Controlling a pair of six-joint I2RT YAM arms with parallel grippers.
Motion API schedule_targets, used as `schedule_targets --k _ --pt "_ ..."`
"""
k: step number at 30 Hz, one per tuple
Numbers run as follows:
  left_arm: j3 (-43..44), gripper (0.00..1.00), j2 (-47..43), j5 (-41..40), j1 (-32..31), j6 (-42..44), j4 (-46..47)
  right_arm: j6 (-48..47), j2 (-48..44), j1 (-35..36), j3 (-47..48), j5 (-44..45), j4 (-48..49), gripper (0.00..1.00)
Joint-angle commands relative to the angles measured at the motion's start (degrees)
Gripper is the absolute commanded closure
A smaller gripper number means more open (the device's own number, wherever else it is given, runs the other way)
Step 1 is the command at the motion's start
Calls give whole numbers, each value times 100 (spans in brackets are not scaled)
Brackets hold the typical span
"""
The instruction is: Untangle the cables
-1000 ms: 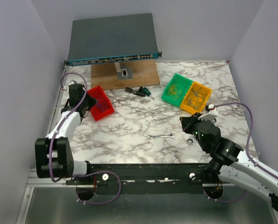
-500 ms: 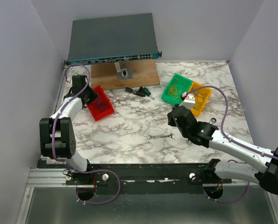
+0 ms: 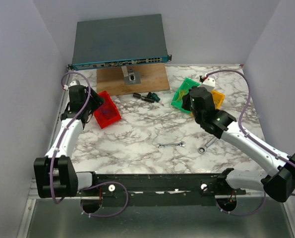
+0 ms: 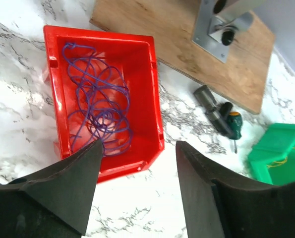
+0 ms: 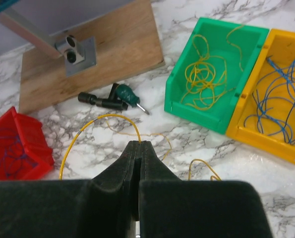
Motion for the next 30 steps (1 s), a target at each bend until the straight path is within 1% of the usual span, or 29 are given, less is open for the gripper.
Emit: schedule_targets --k 1,2,3,4,8,12,14,16,20,23,25,27,30 --pt "-283 31 -721 410 -138 16 158 -331 315 -393 512 -271 -7 99" --pt "-396 24 -954 438 -206 3 227 -367 386 -478 602 -270 -7 99" --pt "-510 10 -1167 466 -296 -5 309 -401 478 -546 691 -262 -5 99" --pt "-641 2 -1417 485 -471 -6 390 -430 559 -590 766 -246 1 99" --pt "-1039 1 -2173 565 -822 -58 550 -501 959 -836 1097 -273 -16 99" --pt "-1358 1 -2653 515 -1451 157 670 -588 1337 -1071 1365 -149 -45 99" --pt "-1616 1 -2868 470 -1792 301 892 -630 1488 -1203 1446 -41 -45 99" --pt "-1953 1 -3075 438 -1988 420 1144 -786 1624 -1338 1495 -120 83 99" --pt "-2607 1 -3440 468 -2185 518 1858 -1005 1998 -1527 1845 -33 52 99" --pt "-2935 1 -3598 436 -2297 636 2175 -1204 2274 -1619 2052 -16 54 99" --pt "-3102 1 -3680 420 -2333 746 2316 -1269 2429 -1658 2192 182 -15 99" --pt "-3238 1 -3752 411 -2344 851 2453 -1259 2483 -1741 2242 259 -77 99" --pt "-3419 1 -3782 411 -2356 1013 2737 -1305 2419 -1854 2194 147 8 99"
